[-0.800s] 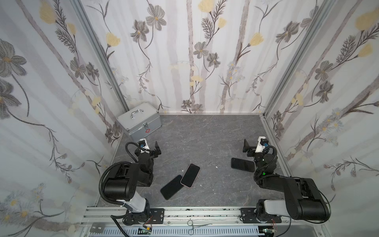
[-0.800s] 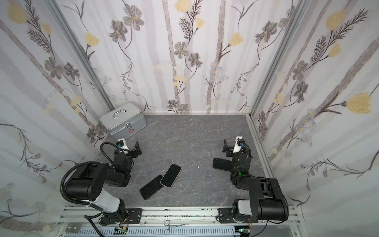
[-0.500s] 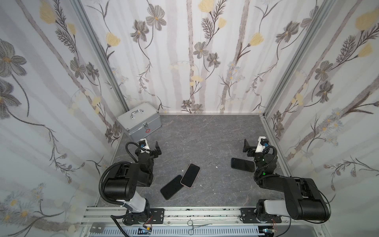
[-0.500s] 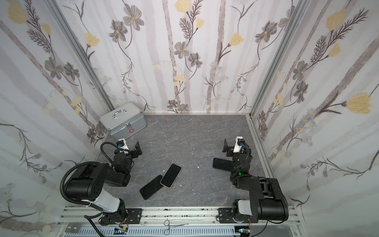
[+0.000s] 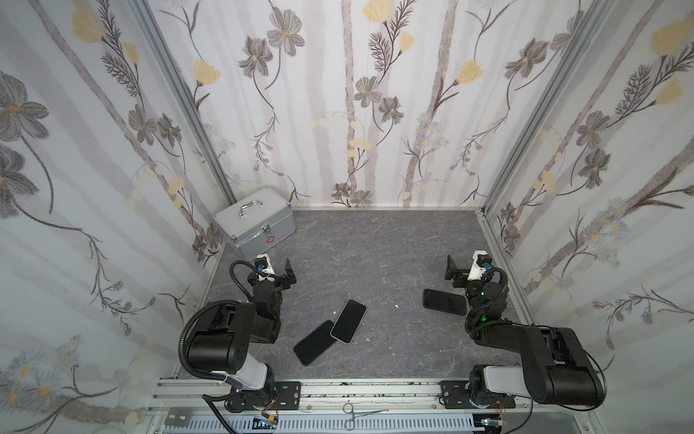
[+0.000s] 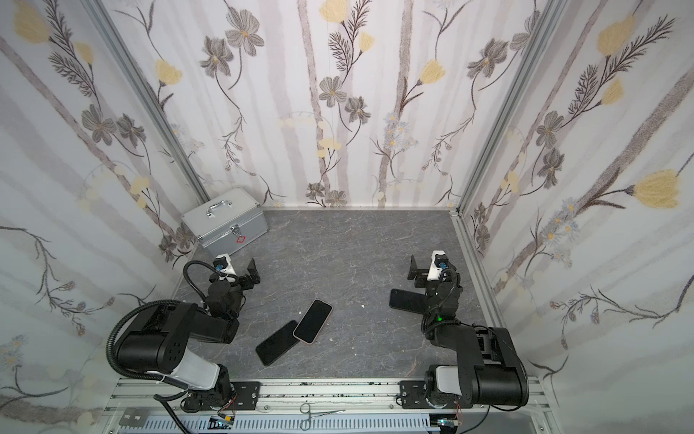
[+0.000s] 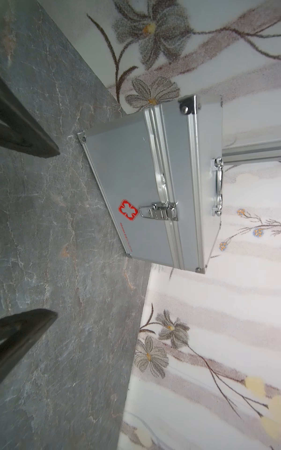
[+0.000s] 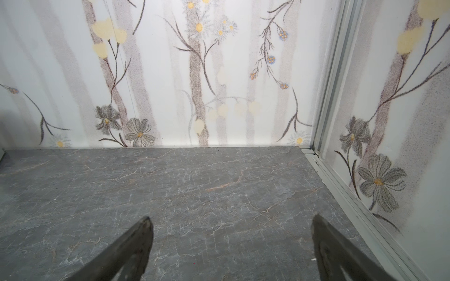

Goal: Take the phone out of the phone case
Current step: Pick up the phone from the center of the table.

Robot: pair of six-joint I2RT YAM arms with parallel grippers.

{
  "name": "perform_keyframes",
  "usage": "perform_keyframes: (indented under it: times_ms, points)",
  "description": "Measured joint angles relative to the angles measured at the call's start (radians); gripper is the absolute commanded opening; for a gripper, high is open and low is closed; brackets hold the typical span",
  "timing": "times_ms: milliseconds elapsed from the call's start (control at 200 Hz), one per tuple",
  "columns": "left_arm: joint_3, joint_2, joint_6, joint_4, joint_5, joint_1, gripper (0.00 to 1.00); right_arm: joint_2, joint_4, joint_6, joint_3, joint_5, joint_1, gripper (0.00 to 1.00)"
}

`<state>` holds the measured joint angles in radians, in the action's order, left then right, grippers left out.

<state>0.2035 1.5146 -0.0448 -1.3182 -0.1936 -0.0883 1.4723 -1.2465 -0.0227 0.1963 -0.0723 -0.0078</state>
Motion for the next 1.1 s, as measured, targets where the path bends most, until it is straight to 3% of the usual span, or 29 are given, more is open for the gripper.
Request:
perform_keyframes:
  times_ms: [180, 355, 525, 615, 759, 974, 1099]
  points:
    - [-0.027, -0.167, 0.055, 0.025, -0.167, -0.134, 1.00, -0.159, 0.066, 0.009, -0.007, 0.012, 0.035, 1.00]
    - [0.039, -0.308, 0.079, 0.176, -0.399, -0.272, 1.00, -0.285, 0.240, -0.046, 0.044, 0.076, 0.039, 1.00]
    - [0.293, -0.333, -0.081, 0.618, -0.561, -0.315, 1.00, -0.342, 0.467, -0.186, 0.146, 0.125, 0.040, 1.00]
    - [0.383, -0.328, -0.196, 0.841, -0.536, -0.317, 1.00, -0.345, 0.618, -0.289, 0.224, 0.167, 0.039, 1.00]
    - [0.413, -0.339, -0.335, 1.093, -0.383, -0.335, 1.00, -0.341, 0.793, -0.393, 0.286, 0.137, 0.036, 1.00]
    - [0.444, -0.359, -0.409, 1.274, -0.264, -0.471, 1.00, -0.301, 0.991, -0.460, 0.351, 0.014, 0.061, 1.00]
    - [0.455, -0.367, -0.439, 1.341, -0.221, -0.540, 1.00, -0.287, 1.101, -0.474, 0.372, -0.030, 0.131, 1.00]
